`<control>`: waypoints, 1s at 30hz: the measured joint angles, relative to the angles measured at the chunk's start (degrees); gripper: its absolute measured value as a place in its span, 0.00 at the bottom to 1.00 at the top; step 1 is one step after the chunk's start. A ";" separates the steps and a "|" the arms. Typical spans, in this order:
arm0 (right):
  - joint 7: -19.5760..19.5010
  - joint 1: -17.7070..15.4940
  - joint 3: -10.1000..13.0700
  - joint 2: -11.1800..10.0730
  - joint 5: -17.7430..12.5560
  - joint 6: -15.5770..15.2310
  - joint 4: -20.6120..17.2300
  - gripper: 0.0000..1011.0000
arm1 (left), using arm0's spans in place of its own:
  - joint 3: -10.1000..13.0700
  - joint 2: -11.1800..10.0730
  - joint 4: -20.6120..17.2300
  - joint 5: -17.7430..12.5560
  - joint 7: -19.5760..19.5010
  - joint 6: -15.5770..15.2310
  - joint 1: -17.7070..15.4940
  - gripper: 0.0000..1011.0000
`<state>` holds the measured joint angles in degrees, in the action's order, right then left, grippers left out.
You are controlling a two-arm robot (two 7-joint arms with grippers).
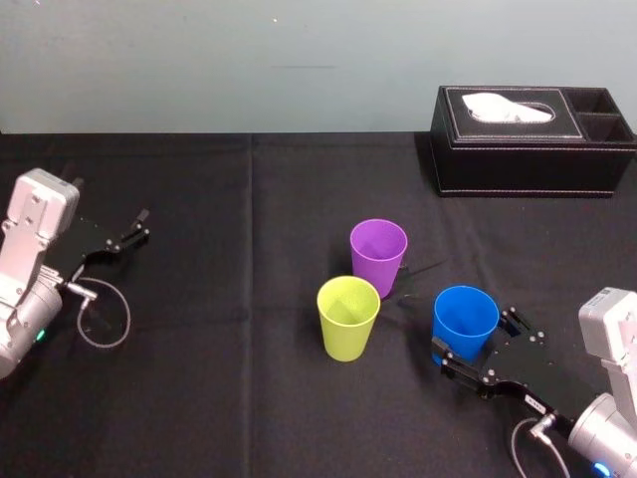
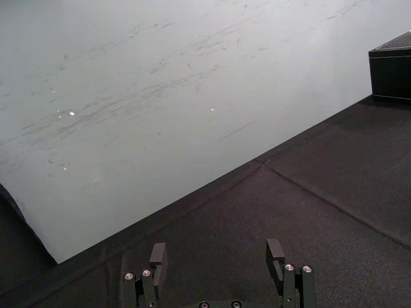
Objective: Stack the three plastic cups sequentially using one hand.
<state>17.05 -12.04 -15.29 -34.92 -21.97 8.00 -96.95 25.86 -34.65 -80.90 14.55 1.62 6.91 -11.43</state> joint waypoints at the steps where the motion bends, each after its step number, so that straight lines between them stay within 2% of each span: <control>1: -0.01 -0.01 0.01 -0.02 -0.02 0.00 -0.01 0.90 | 0.00 0.00 0.00 0.00 0.00 0.00 0.00 1.00; 7: -0.01 -0.07 0.03 -0.09 -0.08 0.00 -0.09 0.76 | 0.00 0.00 0.00 0.00 0.00 0.00 0.00 1.00; 15: -0.06 -0.12 0.08 -0.15 -0.14 0.03 -0.15 0.72 | 0.00 0.00 0.00 0.00 0.00 0.00 0.00 1.00; 19: -0.05 -0.19 0.96 -0.05 -0.16 -0.57 -1.05 0.72 | 0.00 0.00 0.00 0.00 0.00 0.00 0.00 1.00; 25: 0.25 0.60 2.89 -0.46 -0.24 -3.80 -4.19 0.72 | 0.00 0.00 0.00 0.00 0.00 0.00 0.00 1.00; 30: 1.42 2.92 4.04 -0.64 -0.93 -7.74 -6.81 0.72 | 0.00 0.00 0.00 0.00 0.00 0.00 0.00 1.00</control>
<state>18.47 -9.12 -11.24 -35.55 -22.90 0.26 -103.76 25.86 -34.65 -80.90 14.55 1.62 6.91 -11.43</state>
